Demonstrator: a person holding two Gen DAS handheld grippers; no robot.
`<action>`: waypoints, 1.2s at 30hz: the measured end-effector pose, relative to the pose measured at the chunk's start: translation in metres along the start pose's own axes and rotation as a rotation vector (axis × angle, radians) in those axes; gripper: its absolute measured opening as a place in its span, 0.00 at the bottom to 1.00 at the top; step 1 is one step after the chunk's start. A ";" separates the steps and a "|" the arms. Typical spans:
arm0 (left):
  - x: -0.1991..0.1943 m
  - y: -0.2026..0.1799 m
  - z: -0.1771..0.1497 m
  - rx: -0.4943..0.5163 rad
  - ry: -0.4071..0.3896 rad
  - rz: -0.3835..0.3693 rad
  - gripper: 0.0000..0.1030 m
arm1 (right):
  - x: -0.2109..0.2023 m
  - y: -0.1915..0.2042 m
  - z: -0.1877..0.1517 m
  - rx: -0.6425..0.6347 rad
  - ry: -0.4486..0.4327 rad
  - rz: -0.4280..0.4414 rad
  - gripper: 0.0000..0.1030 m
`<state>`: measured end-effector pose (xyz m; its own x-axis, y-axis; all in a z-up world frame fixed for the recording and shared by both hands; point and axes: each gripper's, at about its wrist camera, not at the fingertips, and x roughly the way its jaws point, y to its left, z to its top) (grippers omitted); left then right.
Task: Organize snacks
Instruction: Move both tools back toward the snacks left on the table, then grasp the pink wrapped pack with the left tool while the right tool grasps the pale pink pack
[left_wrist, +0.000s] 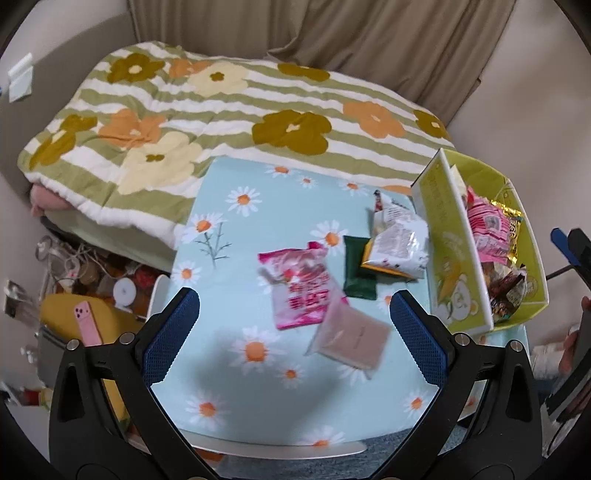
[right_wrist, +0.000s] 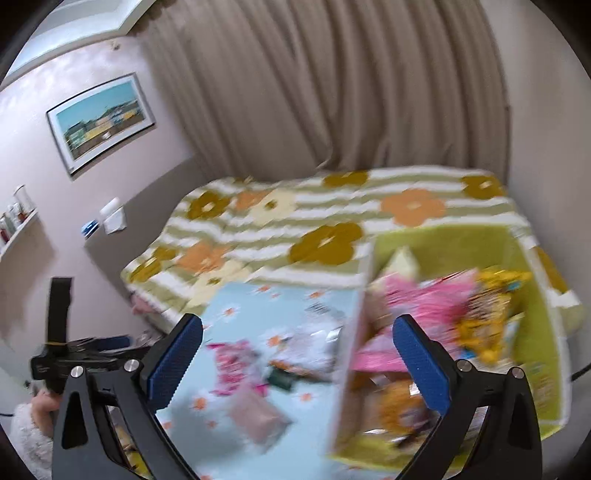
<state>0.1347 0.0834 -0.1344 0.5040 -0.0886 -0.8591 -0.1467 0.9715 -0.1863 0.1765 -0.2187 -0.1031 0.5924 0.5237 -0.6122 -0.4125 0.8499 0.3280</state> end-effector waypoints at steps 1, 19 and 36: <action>0.002 0.005 0.001 0.002 0.007 -0.006 0.99 | 0.008 0.011 -0.003 -0.009 0.018 0.010 1.00; 0.105 0.035 0.009 -0.018 0.232 -0.170 0.99 | 0.144 0.059 -0.110 -0.250 0.393 0.016 1.00; 0.195 -0.009 0.008 -0.126 0.340 -0.063 0.88 | 0.193 0.042 -0.150 -0.569 0.498 0.163 0.84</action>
<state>0.2406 0.0591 -0.2962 0.2065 -0.2361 -0.9495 -0.2392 0.9288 -0.2830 0.1697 -0.0907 -0.3157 0.1677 0.4372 -0.8836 -0.8396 0.5331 0.1044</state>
